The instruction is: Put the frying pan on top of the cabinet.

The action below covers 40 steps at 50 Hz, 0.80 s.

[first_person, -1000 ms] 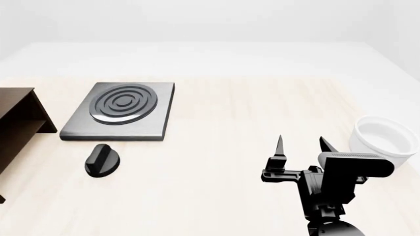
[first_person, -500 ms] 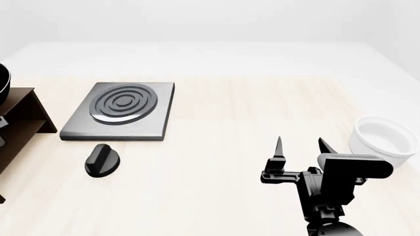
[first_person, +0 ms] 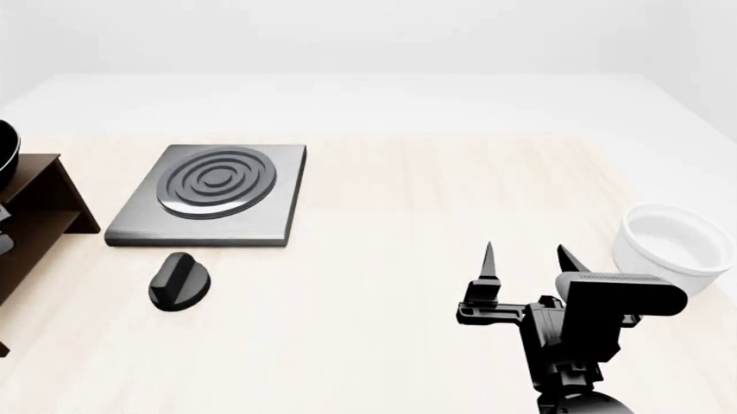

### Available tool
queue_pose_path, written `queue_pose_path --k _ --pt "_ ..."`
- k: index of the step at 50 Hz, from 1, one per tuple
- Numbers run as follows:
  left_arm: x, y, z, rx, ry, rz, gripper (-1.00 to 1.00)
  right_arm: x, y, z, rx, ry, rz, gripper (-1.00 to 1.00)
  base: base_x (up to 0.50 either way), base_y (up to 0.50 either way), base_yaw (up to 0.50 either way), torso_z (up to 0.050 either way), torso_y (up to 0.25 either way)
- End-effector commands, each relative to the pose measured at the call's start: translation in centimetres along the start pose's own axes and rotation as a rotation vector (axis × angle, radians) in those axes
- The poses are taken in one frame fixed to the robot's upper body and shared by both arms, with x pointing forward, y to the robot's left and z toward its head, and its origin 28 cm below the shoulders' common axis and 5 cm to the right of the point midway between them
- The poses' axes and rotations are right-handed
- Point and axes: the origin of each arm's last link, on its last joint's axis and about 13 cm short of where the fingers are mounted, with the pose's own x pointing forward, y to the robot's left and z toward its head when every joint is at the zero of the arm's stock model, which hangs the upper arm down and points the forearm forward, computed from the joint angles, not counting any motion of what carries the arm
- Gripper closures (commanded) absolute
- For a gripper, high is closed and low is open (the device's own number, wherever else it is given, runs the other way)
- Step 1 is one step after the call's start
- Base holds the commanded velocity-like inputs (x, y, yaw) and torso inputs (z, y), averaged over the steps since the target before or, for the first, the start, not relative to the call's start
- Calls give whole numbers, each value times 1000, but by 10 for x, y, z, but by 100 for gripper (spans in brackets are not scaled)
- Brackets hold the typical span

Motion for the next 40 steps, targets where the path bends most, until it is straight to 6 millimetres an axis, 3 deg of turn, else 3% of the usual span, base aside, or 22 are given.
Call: queue_pose_path --k 1,8,13,20,28,40 --pt "2 4 4 -18 -6 25 -100 0 0 0 1 -1 0 -100 0 0 0 0 0" --pt "-8 2 10 -19 -97 27 -100 0 0 0 0 0 0 -100 0 0 0 0 0" --pt "-47 -8 27 58 -413 18 -100 0 1 1 -1 0 6 -100 0 0 0 0 0" --pt "-90 -27 33 105 -588 -70 -100 1 3 2 -2 -3 13 -100 0 0 0 0 0" --pt "-109 -45 14 180 -640 -202 -100 1 2 1 -4 -1 12 -100 0 0 0 0 0" --pt "-127 -62 -39 281 -737 -480 -100 4 7 10 -34 -37 24 -100 0 0 0 0 0"
